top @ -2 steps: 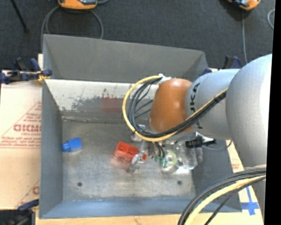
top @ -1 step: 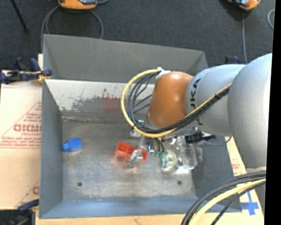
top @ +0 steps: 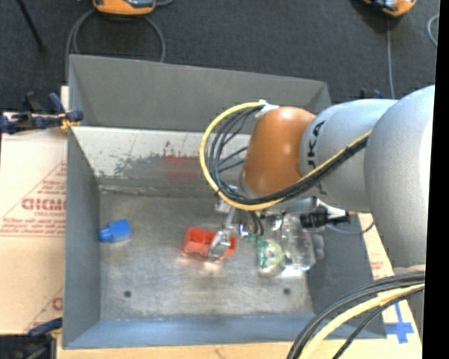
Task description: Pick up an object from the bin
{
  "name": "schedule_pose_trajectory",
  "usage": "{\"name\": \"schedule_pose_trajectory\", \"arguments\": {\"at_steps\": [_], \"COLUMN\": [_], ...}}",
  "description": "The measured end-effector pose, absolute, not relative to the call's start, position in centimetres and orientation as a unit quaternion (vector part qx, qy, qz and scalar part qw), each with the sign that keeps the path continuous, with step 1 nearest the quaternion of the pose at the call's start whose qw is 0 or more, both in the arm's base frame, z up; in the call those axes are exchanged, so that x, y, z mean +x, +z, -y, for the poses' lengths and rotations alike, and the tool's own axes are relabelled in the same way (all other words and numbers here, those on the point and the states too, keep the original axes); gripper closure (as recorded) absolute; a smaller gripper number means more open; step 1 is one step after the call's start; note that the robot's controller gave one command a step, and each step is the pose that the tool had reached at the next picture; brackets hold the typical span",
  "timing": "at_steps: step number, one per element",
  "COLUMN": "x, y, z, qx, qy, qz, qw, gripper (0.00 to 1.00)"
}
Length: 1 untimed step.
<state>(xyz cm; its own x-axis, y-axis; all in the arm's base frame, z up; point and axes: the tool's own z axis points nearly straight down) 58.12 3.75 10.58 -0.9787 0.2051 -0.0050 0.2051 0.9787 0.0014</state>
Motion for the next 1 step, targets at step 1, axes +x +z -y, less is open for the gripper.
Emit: {"name": "schedule_pose_trajectory", "arguments": {"at_steps": [1], "x": [57.9], "y": [7.71], "z": [-4.42], "qx": [0.119], "qy": [0.001], "qz": [-0.993], "qw": [0.002], "gripper": [0.0]}}
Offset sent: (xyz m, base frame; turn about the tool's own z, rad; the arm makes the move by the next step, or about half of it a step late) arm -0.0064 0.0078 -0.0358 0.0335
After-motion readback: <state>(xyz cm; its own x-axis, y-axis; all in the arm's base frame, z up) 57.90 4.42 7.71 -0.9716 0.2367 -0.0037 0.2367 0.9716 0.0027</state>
